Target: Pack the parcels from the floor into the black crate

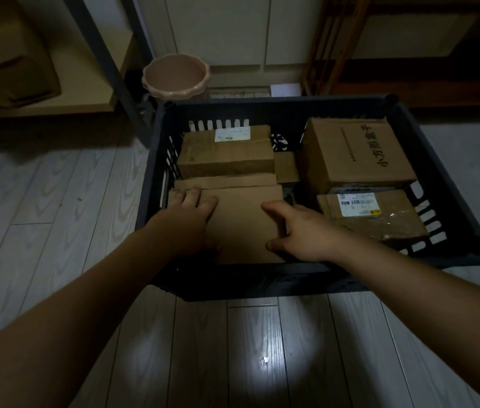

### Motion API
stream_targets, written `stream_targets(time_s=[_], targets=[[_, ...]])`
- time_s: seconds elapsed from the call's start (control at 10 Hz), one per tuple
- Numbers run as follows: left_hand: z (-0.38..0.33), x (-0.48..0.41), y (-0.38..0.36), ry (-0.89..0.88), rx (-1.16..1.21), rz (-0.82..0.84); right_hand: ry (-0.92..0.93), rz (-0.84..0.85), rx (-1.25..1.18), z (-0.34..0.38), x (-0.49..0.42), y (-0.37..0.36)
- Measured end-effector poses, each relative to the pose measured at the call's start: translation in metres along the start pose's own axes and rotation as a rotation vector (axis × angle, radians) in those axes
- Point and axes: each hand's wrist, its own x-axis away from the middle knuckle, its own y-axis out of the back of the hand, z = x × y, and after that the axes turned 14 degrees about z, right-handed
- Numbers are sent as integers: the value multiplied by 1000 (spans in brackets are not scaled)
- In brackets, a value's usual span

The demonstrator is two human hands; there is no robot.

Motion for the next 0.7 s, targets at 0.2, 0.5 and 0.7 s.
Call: stream_targets(time_s=[0.2,0.5,0.7], targets=[[6,-10,-1,-35,-33,-90,14,-38,61,-4,-1,1],[17,2,22,-33,98,143,-133,37,-27,7,28,17],[1,92,95,-60,161,178,-258,101,-103,44,118,81]])
